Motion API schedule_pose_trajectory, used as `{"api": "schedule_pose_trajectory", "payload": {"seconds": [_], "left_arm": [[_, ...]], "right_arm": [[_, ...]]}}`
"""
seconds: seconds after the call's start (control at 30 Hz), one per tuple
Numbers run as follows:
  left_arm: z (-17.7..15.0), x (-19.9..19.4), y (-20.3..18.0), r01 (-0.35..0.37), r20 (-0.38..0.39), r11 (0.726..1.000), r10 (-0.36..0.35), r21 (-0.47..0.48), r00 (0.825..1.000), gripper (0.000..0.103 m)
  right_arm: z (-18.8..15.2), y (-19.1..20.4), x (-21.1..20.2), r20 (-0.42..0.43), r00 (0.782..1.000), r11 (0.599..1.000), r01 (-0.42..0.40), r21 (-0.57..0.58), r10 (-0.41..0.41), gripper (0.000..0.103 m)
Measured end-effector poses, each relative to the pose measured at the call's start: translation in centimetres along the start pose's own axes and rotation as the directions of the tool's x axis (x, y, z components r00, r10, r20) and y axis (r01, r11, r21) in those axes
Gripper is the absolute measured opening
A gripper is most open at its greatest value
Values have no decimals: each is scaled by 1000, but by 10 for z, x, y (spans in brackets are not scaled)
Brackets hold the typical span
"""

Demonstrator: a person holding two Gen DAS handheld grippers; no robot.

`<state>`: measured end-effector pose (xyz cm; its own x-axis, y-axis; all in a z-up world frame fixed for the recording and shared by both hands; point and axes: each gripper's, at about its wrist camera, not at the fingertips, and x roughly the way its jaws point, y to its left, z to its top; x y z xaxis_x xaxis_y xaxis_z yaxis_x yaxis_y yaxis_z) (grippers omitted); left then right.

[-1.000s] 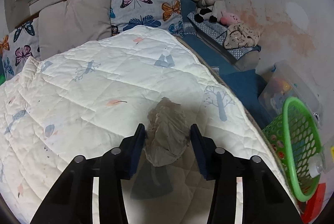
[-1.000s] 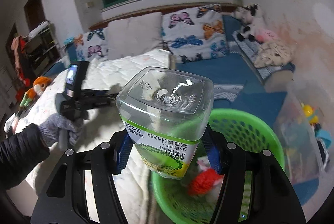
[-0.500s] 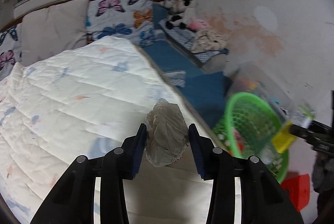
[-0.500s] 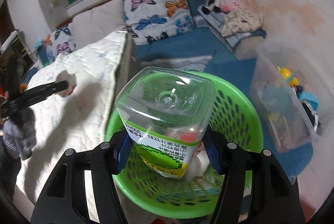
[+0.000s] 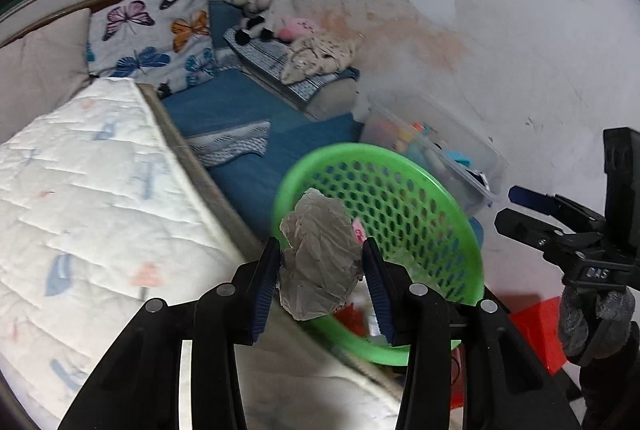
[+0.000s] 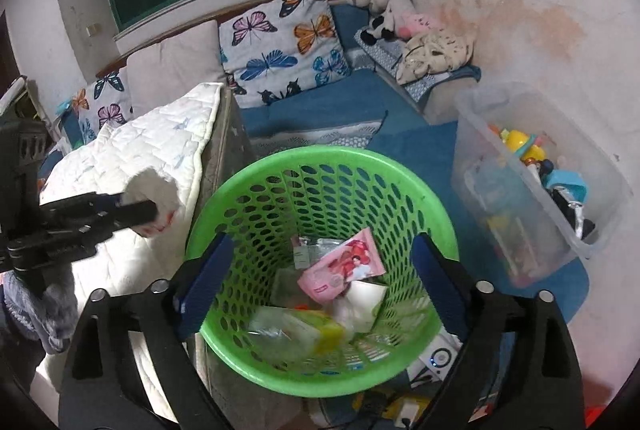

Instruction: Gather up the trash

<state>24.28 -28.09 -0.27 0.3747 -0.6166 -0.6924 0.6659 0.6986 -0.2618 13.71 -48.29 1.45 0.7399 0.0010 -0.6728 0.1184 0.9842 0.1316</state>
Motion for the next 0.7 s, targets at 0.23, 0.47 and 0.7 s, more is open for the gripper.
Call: {"api": "schedule_pose_trajectory", "payload": {"seconds": [0.23,0.47,0.7], "left_arm": [[-5,22,-21,25,-53,1000,-24,13,998,44],[-8,40,-31,22,-93,1000,-21,11,995,57],[-16,36,-29,19,-89,1000,-19,-2,996,69]], "right_arm": [[-9,-8,-13,34,999,998,-7,60,5,93],[-17,-10,-18,44,999,996,-27,89,23,93],[-29,-5,-18,26,998,993,-55,105,52,93]]}}
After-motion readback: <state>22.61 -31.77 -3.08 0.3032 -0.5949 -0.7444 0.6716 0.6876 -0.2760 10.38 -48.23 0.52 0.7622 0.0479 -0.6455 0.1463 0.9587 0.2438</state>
